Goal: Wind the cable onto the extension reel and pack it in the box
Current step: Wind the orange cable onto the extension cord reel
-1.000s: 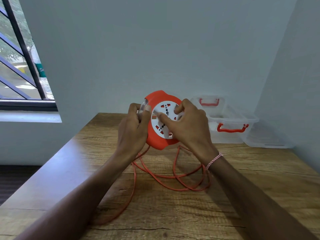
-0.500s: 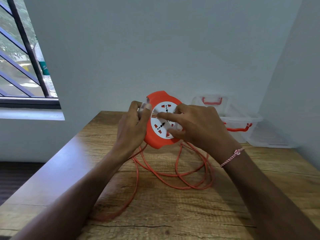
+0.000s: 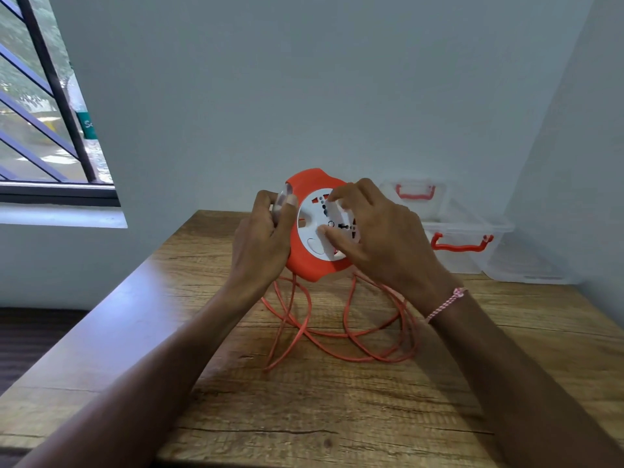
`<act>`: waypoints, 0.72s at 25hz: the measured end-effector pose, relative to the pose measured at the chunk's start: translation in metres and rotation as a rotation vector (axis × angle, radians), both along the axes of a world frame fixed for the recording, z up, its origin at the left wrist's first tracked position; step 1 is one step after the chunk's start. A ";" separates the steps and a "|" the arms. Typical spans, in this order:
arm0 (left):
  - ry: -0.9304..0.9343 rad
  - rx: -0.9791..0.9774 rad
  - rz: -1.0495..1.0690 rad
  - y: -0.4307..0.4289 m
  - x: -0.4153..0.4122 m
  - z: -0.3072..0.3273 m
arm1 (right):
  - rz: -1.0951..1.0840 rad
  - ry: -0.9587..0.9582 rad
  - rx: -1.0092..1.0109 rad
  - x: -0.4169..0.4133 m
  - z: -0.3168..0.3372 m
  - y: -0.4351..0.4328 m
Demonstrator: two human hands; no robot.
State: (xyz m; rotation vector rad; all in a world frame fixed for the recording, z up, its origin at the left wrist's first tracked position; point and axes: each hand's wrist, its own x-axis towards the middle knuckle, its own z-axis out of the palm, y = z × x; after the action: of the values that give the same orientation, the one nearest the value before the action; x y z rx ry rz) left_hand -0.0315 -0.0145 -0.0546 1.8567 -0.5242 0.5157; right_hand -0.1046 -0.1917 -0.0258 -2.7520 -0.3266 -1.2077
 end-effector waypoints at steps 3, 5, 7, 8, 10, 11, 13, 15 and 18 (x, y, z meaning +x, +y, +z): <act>0.015 -0.009 0.008 0.003 0.001 0.001 | 0.014 0.117 -0.260 -0.001 0.001 -0.013; 0.033 -0.020 -0.002 0.002 0.002 0.001 | 0.010 0.102 -0.316 -0.001 0.002 -0.015; 0.046 -0.022 -0.007 0.002 0.000 0.001 | 0.021 0.068 -0.318 0.000 0.004 -0.014; 0.045 -0.019 -0.008 0.001 0.000 0.001 | 0.022 0.042 -0.323 -0.001 0.005 -0.014; 0.019 -0.005 0.001 0.001 -0.001 0.000 | 0.018 0.006 -0.323 -0.004 0.006 -0.013; 0.000 0.005 0.009 0.001 -0.001 -0.001 | 0.006 0.003 -0.309 -0.006 0.005 -0.013; -0.037 0.017 0.025 0.000 -0.001 -0.002 | -0.029 0.002 -0.238 -0.007 0.002 -0.010; -0.053 0.009 0.030 -0.003 -0.003 -0.001 | -0.037 -0.016 -0.102 -0.004 -0.004 -0.003; -0.035 0.002 0.022 -0.005 -0.002 -0.001 | -0.072 -0.025 0.003 0.000 -0.006 0.005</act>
State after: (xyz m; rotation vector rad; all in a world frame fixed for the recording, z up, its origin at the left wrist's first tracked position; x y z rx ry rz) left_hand -0.0336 -0.0191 -0.0560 1.8602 -0.5281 0.5630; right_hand -0.1049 -0.1863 -0.0321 -2.7710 -0.2298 -1.2587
